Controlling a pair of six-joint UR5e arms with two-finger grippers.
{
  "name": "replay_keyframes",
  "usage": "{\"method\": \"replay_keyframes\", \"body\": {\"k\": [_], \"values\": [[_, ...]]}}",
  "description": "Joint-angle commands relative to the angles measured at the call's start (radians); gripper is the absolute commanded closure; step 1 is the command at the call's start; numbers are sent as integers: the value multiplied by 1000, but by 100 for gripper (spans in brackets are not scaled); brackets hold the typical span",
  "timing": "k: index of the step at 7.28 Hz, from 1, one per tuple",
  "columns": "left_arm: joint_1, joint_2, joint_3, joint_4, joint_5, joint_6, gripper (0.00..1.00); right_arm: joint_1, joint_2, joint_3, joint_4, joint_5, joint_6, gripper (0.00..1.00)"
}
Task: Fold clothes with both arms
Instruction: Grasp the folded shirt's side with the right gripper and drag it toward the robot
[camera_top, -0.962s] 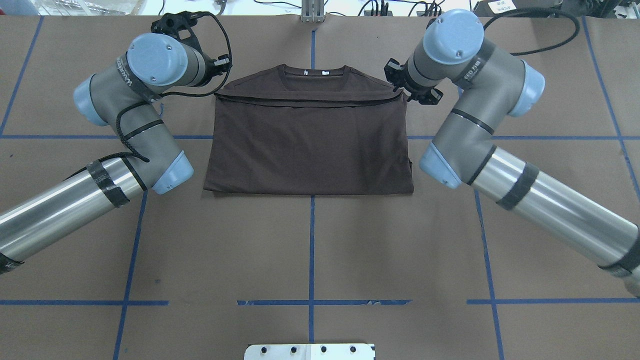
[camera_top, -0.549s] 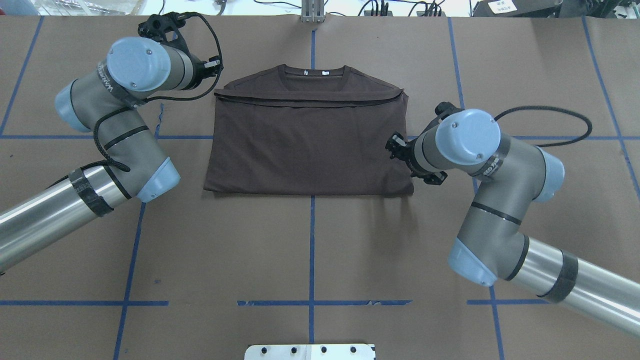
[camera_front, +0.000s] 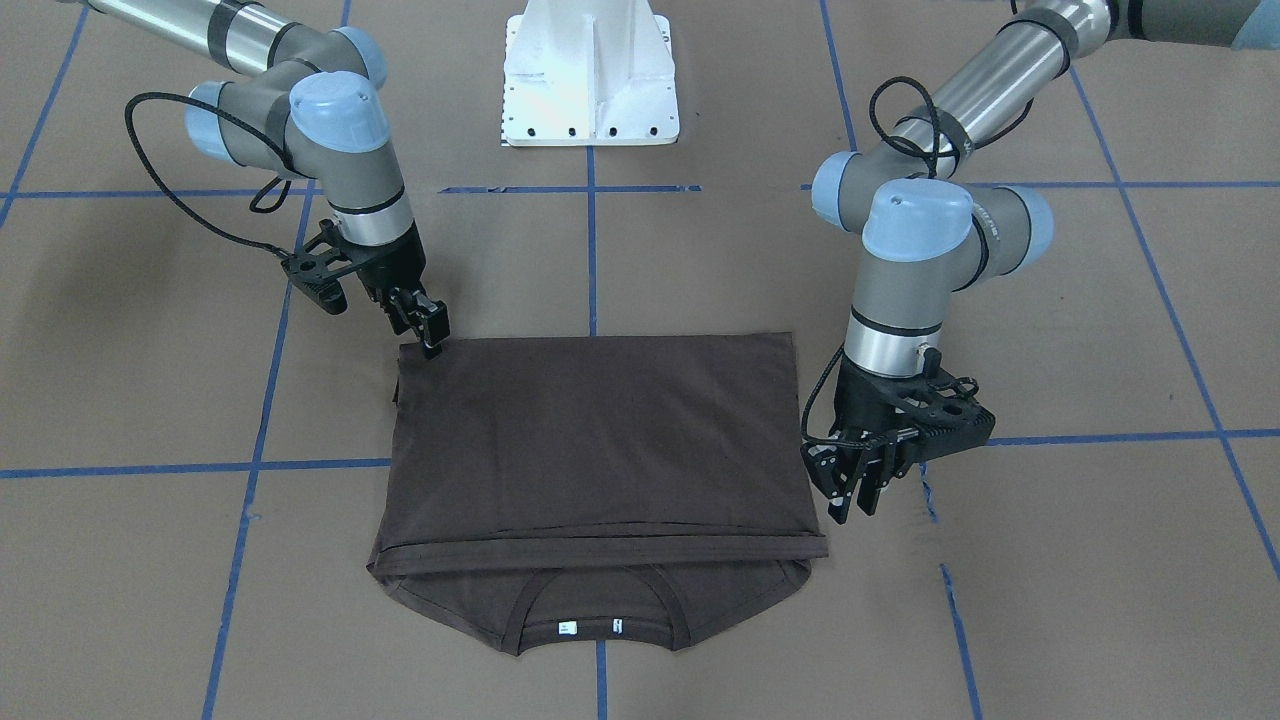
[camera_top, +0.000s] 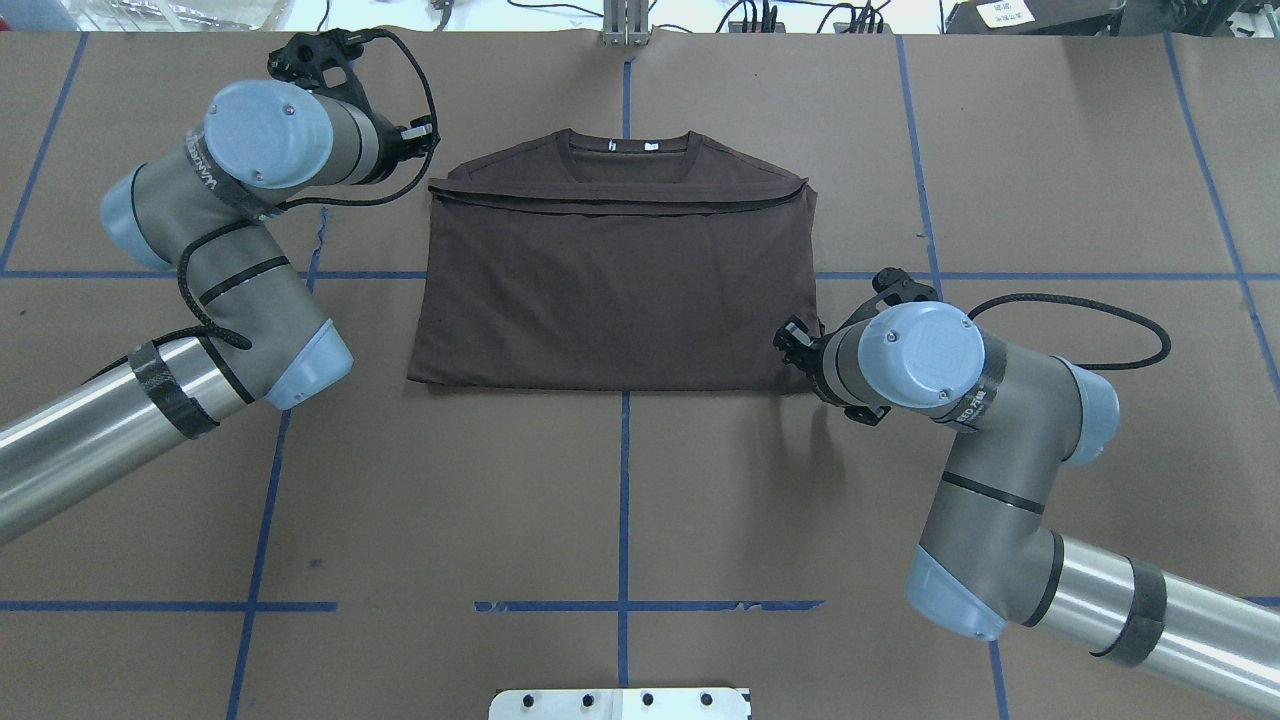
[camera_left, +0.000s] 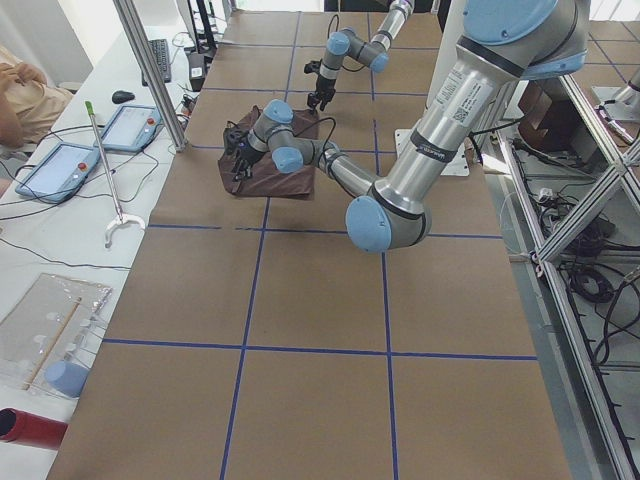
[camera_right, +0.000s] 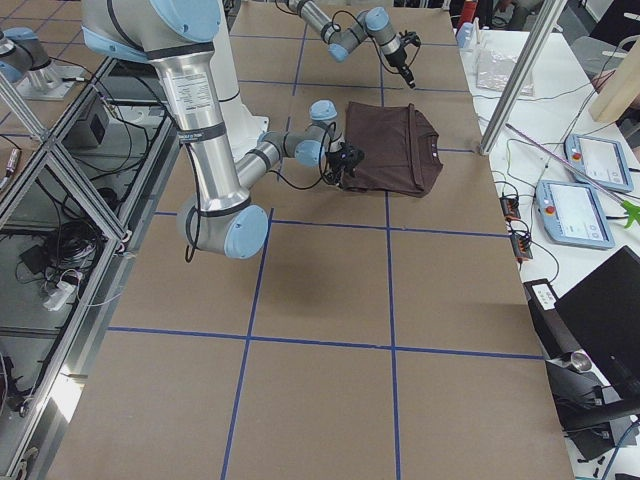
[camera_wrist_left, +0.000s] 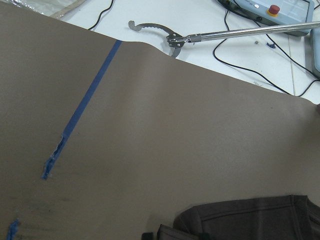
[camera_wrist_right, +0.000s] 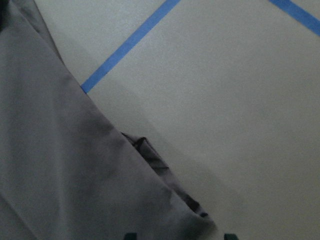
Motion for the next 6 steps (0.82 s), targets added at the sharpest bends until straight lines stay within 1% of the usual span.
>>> {"method": "replay_keyframes", "body": {"k": [1,3,4,5,6], "values": [[-2,11,-23,3,2,0,58,-1,1,-5,-1,-6,-1,36],[-2,34,-46,3,2,2,58,16,3,-15,-1,-8,-6,45],[-2,34,-48,4,4,2,58,18,6,-19,-1,-8,-6,52],[0,35,-51,4,2,2,58,16,9,-25,-1,-8,0,65],[0,36,-51,4,4,3,58,16,13,-21,-1,-3,0,100]]}}
